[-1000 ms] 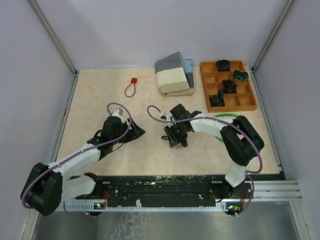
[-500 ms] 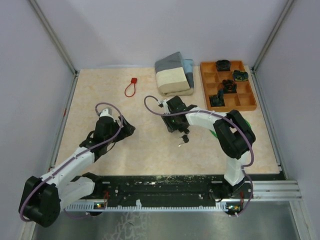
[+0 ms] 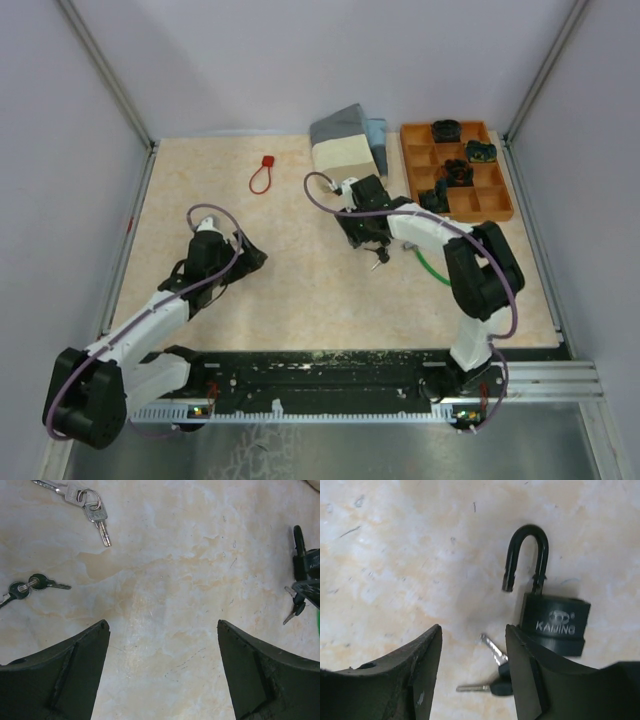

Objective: Unlock with the key
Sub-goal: Place the lock at the center of the board, then move the lock to the center of the board.

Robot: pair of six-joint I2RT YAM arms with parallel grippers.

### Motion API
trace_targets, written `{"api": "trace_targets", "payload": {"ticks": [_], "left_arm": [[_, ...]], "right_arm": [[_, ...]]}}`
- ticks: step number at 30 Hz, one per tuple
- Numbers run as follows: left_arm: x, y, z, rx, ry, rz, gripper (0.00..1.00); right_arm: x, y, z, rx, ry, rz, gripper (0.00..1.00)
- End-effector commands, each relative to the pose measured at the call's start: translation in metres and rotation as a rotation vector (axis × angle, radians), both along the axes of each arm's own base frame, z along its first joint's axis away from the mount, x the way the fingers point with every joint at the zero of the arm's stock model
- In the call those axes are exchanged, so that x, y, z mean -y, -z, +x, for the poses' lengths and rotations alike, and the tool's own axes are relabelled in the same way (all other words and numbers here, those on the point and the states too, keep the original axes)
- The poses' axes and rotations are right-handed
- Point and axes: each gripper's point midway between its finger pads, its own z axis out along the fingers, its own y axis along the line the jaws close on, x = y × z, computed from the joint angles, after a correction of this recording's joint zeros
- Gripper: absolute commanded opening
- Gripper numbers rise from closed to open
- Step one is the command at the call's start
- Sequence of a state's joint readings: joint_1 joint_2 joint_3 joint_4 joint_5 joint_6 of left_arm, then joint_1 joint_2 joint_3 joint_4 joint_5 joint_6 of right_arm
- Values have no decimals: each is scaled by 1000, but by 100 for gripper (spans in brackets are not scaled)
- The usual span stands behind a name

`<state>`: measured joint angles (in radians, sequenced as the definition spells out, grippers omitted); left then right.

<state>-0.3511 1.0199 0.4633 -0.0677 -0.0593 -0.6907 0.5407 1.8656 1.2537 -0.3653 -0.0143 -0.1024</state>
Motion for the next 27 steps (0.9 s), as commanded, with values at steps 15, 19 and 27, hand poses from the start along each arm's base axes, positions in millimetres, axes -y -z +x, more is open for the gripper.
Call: {"api": "trace_targets", "payload": {"ticks": [15, 19, 27], "left_arm": [[-26, -14, 7, 104, -59, 108, 97], [-28, -12, 6, 94, -72, 116, 98], [-25, -9, 6, 74, -68, 113, 97]], "right_arm": [[136, -44, -9, 119, 753, 90, 68], [153, -37, 1, 139, 864, 78, 68], [169, -20, 12, 167, 1012, 70, 61]]}}
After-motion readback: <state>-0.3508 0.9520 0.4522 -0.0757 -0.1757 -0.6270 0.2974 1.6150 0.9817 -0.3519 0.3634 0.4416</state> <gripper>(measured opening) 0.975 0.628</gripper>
